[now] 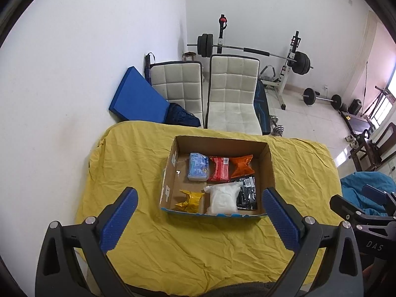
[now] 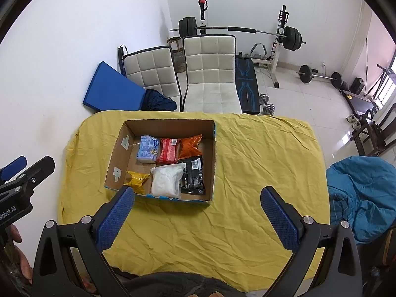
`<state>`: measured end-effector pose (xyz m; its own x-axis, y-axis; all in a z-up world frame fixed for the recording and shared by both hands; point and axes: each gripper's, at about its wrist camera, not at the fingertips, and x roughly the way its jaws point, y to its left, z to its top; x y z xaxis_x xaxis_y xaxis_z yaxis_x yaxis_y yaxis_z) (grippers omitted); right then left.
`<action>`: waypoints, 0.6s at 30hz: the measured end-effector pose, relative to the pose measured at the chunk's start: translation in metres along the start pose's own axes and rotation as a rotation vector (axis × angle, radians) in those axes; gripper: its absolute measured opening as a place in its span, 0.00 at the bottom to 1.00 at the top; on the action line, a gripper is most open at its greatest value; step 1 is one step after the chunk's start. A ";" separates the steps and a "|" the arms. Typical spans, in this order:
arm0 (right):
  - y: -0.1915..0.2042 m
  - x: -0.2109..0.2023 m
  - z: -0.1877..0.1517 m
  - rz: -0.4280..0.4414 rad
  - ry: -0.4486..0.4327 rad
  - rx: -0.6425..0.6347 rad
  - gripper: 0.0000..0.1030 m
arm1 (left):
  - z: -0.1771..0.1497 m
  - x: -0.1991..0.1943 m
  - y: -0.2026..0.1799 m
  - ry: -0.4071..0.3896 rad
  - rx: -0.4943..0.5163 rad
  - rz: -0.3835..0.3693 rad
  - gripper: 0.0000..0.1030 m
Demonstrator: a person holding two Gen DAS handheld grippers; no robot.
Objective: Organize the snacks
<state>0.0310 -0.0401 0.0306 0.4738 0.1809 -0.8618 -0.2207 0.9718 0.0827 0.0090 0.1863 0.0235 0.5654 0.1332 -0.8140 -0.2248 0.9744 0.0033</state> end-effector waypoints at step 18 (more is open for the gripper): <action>-0.002 0.003 -0.005 -0.006 0.017 -0.013 1.00 | -0.013 0.006 -0.004 0.050 -0.004 -0.006 1.00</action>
<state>0.0283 -0.0427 0.0250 0.4602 0.1722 -0.8709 -0.2288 0.9709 0.0710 0.0033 0.1808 0.0109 0.5261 0.1181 -0.8422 -0.2250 0.9744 -0.0040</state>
